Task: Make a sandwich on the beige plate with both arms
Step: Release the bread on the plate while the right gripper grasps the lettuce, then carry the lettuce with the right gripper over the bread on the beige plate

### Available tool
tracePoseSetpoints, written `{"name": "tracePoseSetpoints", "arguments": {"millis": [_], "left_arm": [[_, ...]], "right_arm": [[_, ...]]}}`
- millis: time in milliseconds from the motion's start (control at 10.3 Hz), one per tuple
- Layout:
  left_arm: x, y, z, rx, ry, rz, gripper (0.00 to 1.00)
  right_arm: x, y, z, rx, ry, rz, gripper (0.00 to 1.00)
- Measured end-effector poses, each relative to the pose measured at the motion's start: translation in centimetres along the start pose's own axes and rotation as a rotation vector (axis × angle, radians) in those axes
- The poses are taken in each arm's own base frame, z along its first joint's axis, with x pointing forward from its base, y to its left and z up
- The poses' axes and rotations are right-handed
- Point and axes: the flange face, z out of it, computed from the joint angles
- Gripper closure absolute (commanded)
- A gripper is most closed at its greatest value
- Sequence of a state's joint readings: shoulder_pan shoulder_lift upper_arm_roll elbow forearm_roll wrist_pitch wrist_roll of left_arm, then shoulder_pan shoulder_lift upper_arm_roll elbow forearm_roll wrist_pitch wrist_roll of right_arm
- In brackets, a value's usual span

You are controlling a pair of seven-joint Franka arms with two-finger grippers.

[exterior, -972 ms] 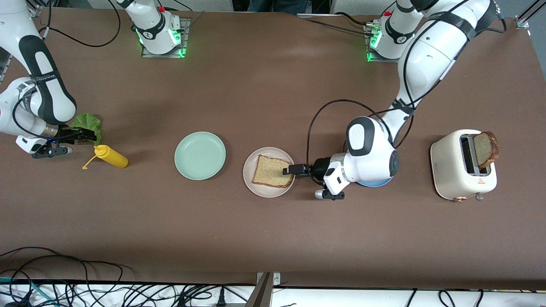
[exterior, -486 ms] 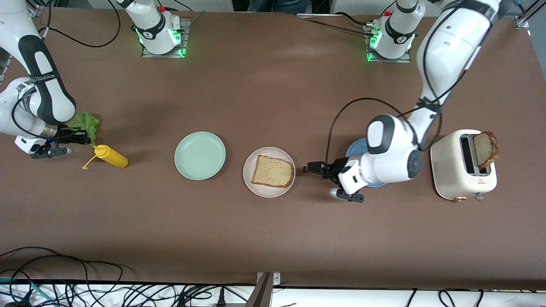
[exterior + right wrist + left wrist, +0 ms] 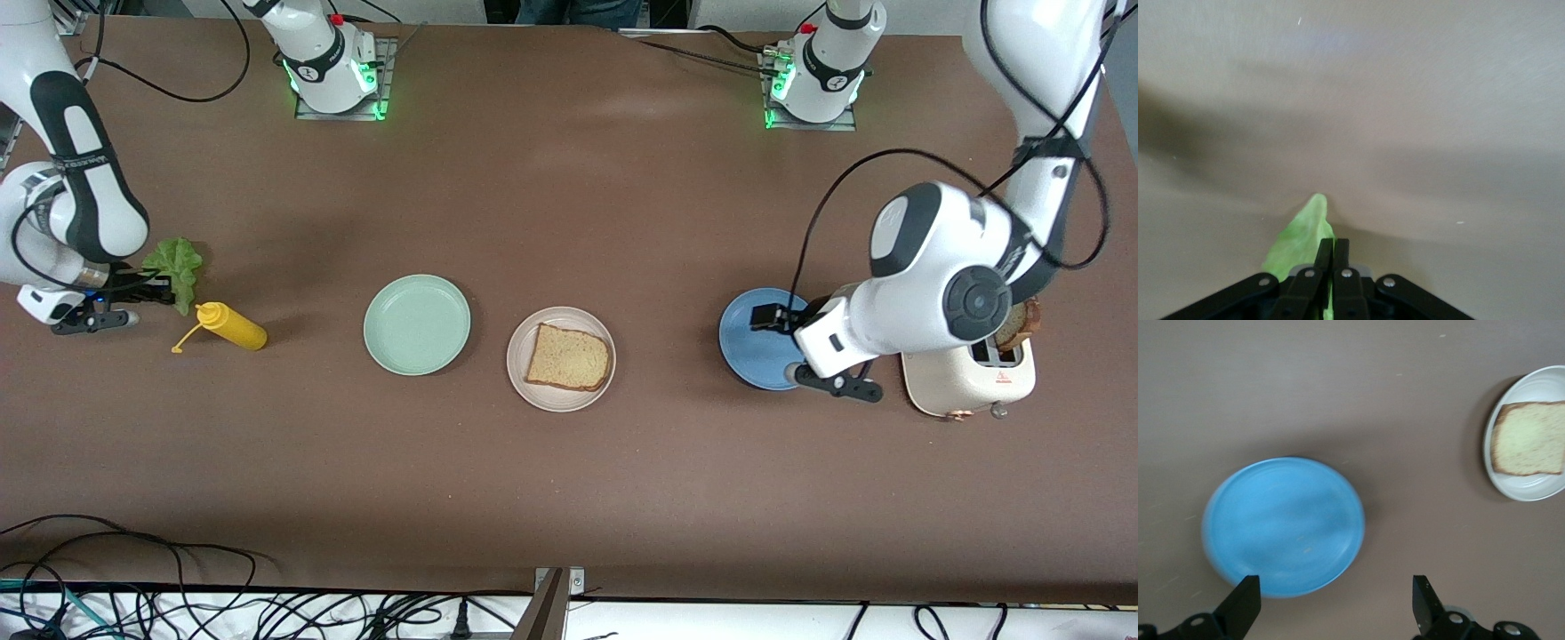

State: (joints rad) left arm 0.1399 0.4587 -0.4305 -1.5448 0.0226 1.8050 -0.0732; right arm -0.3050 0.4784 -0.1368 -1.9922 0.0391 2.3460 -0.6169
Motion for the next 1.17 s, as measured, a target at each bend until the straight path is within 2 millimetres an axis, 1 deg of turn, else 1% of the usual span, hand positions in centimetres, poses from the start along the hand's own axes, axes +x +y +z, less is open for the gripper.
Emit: {"name": "tracePoseSetpoints", "arguments": {"millis": [97, 194, 389, 486, 583, 680, 778, 875, 972, 1069, 1166], "left_arm": [[-0.8, -0.7, -2.2, 0.070, 0.023, 0.001, 0.00], [-1.6, -1.4, -4.6, 0.114, 0.060, -0.014, 0.00], [-3.6, -2.4, -9.6, 0.168, 0.140, -0.049, 0.00], [-4.5, -2.6, -11.7, 0.206, 0.174, -0.058, 0.00], [-5.4, -2.5, -13.3, 0.226, 0.198, -0.067, 0.00], [-6.0, -2.3, -14.1, 0.235, 0.204, -0.073, 0.00], [-6.3, -2.4, -14.4, 0.238, 0.203, -0.080, 0.00], [-6.3, -3.0, -14.5, 0.238, 0.204, -0.091, 0.00], [-6.4, -3.8, -14.7, 0.237, 0.204, -0.104, 0.00], [-6.4, -4.2, -14.8, 0.237, 0.207, -0.110, 0.00], [-6.5, -4.1, -15.1, 0.238, 0.211, -0.111, 0.00]], "right_arm": [[0.8, 0.8, -2.3, 0.015, -0.018, 0.003, 1.00], [1.7, 1.4, -5.1, 0.036, -0.044, 0.002, 1.00], [2.9, 1.9, -11.7, 0.078, -0.095, -0.004, 1.00], [3.1, 1.8, -14.5, 0.094, -0.114, -0.006, 1.00], [3.2, 1.4, -16.9, 0.111, -0.137, 0.003, 1.00], [3.3, 0.6, -18.6, 0.133, -0.166, 0.031, 1.00], [3.6, -0.7, -20.1, 0.161, -0.197, 0.071, 1.00], [4.2, -2.8, -21.9, 0.194, -0.219, 0.123, 1.00], [5.2, -5.3, -23.6, 0.228, -0.224, 0.181, 1.00], [6.5, -8.4, -25.1, 0.279, -0.216, 0.244, 1.00], [7.9, -11.6, -26.1, 0.339, -0.210, 0.317, 1.00]]}}
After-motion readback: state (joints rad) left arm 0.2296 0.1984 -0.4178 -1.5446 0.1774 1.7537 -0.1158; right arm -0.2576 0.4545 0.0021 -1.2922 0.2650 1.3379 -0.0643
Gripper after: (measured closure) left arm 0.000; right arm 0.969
